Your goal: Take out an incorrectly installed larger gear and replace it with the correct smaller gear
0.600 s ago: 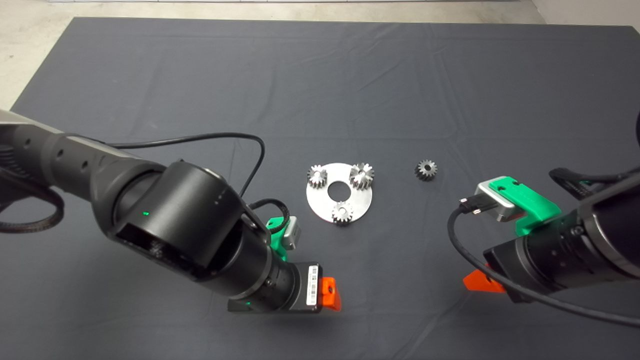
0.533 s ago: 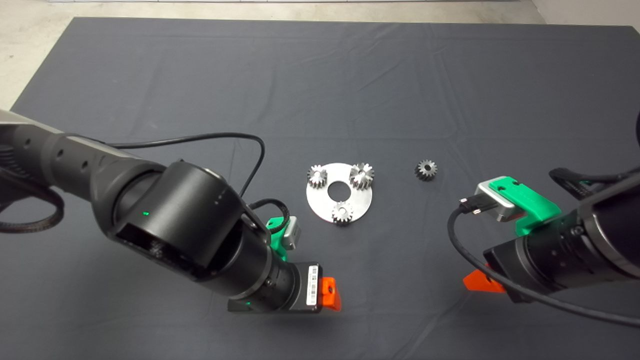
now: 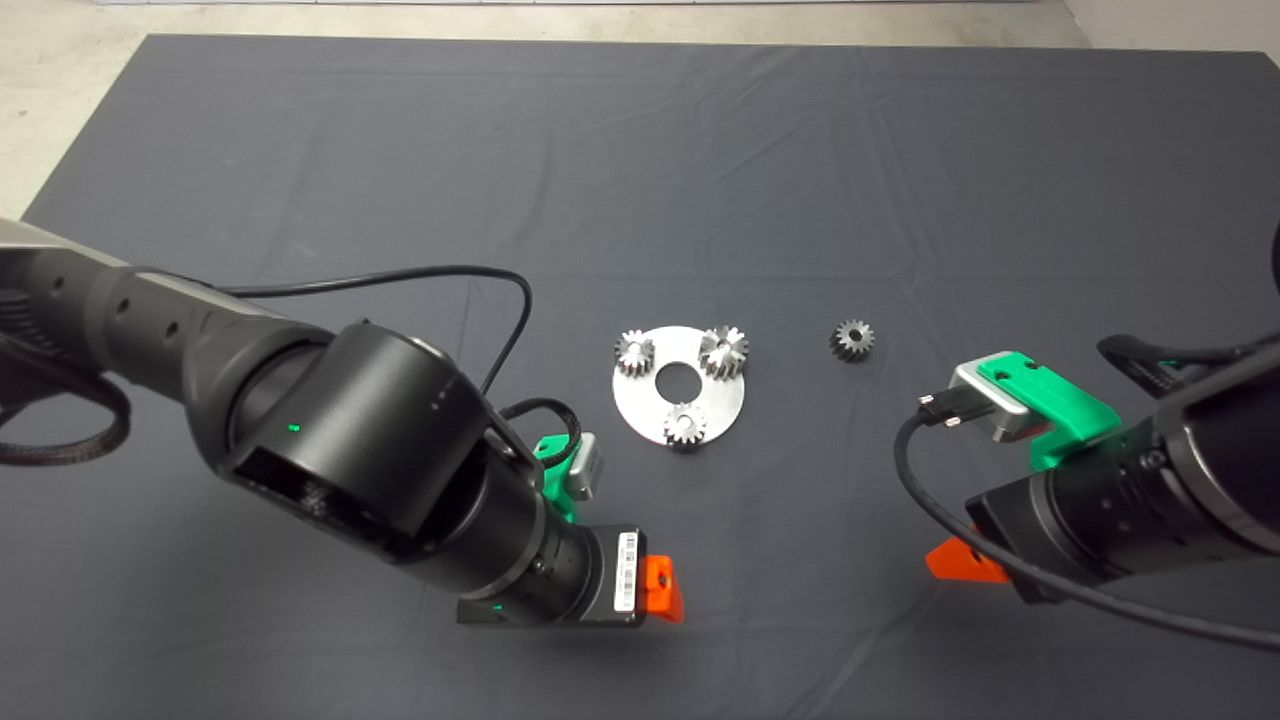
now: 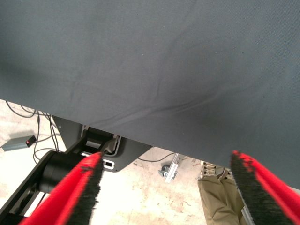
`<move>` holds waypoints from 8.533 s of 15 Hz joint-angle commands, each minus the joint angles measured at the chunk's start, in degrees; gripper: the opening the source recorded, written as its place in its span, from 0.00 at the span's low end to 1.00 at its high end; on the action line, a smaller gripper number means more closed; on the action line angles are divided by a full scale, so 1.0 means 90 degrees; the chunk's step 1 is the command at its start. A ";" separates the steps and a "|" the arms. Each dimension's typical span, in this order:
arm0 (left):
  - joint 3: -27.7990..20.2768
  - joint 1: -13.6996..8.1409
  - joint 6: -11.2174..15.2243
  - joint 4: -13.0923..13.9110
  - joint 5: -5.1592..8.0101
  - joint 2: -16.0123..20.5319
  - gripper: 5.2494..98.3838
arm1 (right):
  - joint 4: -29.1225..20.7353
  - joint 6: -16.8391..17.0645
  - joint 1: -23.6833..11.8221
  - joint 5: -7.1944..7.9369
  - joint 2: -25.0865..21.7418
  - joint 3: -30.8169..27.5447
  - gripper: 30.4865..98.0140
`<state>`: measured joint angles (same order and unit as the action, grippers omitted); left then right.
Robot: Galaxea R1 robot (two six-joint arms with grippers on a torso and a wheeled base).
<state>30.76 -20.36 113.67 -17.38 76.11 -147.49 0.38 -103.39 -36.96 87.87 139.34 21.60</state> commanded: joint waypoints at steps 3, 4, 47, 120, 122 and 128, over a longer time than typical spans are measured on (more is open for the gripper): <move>-0.0030 -0.0111 -0.0002 0.0066 0.0020 -0.0014 0.99 | -0.0159 -0.0036 -0.0063 0.0666 -0.0003 0.0102 0.66; -0.0030 -0.0111 -0.0002 0.0066 0.0020 -0.0005 0.99 | -0.0159 -0.0026 -0.0035 0.0666 -0.0028 0.0108 0.69; -0.0089 -0.0111 -0.0002 0.0076 0.0011 -0.0014 0.99 | 0.1951 0.4349 0.1694 0.0637 0.2250 0.6330 0.86; -0.0060 -0.0115 -0.0032 0.0066 0.0040 0.0054 0.99 | 0.0877 0.4613 0.1626 0.0035 0.2795 0.7032 0.86; -0.0050 -0.0114 -0.0032 0.0066 0.0030 0.0045 0.99 | 0.1048 0.4619 0.1629 0.0061 0.2805 0.7032 0.86; -0.0071 -0.0111 -0.0032 0.0066 0.0020 0.0045 0.99 | 0.1110 0.4640 0.1655 0.0100 0.2776 0.7450 0.86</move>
<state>30.87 -20.33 113.32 -17.36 76.46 -147.15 8.53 -61.99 -20.77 87.60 164.00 86.44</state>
